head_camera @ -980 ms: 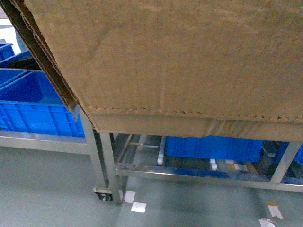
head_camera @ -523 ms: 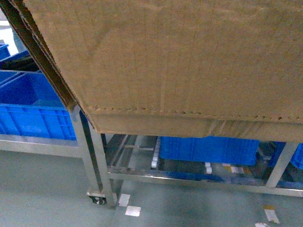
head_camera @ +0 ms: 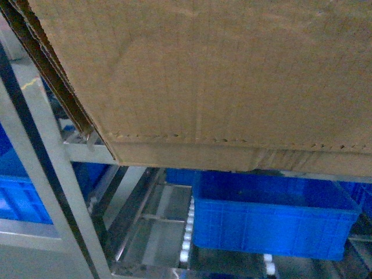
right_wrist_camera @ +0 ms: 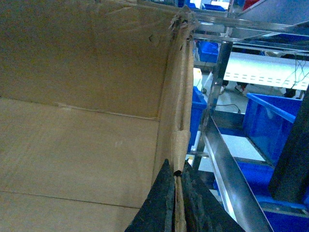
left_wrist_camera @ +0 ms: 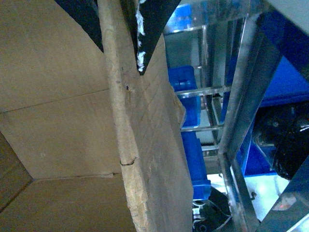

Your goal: Sort boxes to right shelf from conveyor

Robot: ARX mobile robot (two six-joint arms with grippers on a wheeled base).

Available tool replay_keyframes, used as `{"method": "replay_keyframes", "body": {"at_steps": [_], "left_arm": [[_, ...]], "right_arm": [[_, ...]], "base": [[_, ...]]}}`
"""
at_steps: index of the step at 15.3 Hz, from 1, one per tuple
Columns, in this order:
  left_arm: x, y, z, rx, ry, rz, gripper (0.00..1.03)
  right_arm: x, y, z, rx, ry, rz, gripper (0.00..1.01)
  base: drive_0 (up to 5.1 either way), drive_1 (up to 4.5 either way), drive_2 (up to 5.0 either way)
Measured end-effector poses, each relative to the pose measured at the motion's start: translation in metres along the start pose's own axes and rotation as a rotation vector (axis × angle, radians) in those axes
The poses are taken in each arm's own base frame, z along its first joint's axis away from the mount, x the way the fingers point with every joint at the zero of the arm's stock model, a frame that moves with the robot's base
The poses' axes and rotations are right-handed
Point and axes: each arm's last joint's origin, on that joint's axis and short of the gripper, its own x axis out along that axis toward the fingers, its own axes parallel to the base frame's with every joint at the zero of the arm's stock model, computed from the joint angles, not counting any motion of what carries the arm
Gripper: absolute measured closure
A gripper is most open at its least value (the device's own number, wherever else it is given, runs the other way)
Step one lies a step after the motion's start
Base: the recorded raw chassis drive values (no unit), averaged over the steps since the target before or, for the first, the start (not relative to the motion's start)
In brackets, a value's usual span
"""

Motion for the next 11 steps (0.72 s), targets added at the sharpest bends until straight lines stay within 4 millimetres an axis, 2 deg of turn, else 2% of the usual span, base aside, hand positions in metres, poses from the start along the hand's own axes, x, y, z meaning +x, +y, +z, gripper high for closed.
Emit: {"method": "replay_keyframes", "body": {"at_steps": [11], "left_arm": [[0.0012,0.0005,-0.0007,-0.001,0.002,0.0,1.0]], "right_arm": [[0.0003,0.0003,-0.0006,0.0,0.004,0.001,0.99]], "base": [[0.0,0.16,-0.2]]}}
